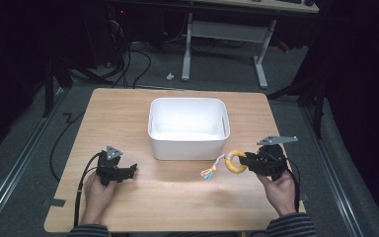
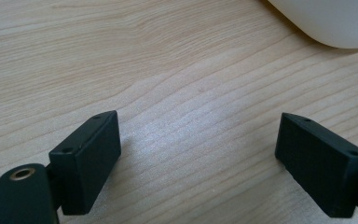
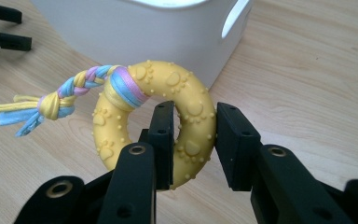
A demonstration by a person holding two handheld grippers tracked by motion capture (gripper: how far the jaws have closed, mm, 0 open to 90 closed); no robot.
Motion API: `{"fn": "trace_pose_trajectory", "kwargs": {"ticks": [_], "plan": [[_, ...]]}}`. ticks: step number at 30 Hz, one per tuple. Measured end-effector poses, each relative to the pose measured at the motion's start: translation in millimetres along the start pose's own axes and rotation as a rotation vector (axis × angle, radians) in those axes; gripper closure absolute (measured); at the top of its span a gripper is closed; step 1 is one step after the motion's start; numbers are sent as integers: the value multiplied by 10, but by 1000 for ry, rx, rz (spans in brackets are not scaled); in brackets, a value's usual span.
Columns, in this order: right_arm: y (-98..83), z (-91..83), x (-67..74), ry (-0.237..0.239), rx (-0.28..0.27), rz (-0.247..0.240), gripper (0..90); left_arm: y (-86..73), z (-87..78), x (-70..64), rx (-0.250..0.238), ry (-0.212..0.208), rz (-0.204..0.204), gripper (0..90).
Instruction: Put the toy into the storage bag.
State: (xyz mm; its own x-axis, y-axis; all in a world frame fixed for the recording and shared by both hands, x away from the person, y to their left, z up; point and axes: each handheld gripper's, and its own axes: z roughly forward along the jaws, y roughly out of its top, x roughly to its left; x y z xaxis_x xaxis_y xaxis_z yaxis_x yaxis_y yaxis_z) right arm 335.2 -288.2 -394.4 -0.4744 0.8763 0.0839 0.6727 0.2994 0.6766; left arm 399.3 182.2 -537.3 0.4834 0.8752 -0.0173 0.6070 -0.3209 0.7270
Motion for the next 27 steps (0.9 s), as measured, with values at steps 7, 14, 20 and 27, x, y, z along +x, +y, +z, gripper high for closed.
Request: {"fn": "trace_pose_trajectory", "kwargs": {"ticks": [7, 14, 20, 27], "plan": [[130, -107, -25, -3, -4, -11, 692, 0, 0, 0, 0, 0, 0, 144], [295, -160, -29, -5, -16, -23, 692, 0, 0, 0, 0, 0, 0, 144], [420, -178, -31, -1, -20, -24, 692, 0, 0, 0, 0, 0, 0, 144], [570, -150, -17, 8, -17, -33, 692, 0, 0, 0, 0, 0, 0, 144]]}}
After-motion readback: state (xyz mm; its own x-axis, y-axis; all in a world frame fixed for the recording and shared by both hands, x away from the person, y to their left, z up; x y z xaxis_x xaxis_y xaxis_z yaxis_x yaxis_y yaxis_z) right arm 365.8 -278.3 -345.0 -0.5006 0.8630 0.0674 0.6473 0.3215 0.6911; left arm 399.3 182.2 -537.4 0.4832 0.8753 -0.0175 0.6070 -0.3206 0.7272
